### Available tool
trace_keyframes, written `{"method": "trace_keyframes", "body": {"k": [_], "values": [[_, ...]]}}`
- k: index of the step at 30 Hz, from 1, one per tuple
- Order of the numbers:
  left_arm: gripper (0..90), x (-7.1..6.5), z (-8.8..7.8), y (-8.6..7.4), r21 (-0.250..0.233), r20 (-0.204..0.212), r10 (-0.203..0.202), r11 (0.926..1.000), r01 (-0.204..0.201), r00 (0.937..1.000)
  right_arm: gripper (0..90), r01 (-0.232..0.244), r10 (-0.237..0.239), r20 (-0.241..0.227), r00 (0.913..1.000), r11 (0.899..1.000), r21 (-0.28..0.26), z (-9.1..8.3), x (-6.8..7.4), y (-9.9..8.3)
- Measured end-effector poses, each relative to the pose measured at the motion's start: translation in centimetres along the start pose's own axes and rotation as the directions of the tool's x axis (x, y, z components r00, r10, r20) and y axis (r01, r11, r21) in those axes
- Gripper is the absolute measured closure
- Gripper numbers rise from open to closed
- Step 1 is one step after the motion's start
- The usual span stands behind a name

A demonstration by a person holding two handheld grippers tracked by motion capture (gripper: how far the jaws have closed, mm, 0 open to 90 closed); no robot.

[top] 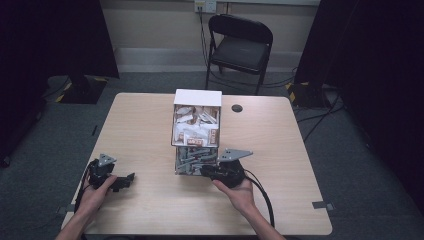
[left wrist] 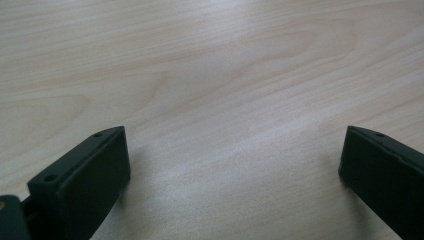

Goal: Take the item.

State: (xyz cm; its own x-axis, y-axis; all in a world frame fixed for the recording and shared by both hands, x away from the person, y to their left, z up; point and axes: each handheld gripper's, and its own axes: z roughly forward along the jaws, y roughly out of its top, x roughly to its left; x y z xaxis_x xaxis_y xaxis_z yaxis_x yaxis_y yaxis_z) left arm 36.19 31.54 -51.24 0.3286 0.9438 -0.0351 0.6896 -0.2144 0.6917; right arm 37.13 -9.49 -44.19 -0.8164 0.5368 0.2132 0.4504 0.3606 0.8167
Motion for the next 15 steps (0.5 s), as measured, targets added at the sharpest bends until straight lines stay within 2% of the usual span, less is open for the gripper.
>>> {"method": "trace_keyframes", "body": {"k": [15], "values": [[0.0,0.04,-0.02,0.01,0.004,0.0,0.005,1.0,-0.005,1.0,88.1,0.028,-0.028,0.017,0.9995,1.0,0.006,0.37,-0.1,-0.22]]}}
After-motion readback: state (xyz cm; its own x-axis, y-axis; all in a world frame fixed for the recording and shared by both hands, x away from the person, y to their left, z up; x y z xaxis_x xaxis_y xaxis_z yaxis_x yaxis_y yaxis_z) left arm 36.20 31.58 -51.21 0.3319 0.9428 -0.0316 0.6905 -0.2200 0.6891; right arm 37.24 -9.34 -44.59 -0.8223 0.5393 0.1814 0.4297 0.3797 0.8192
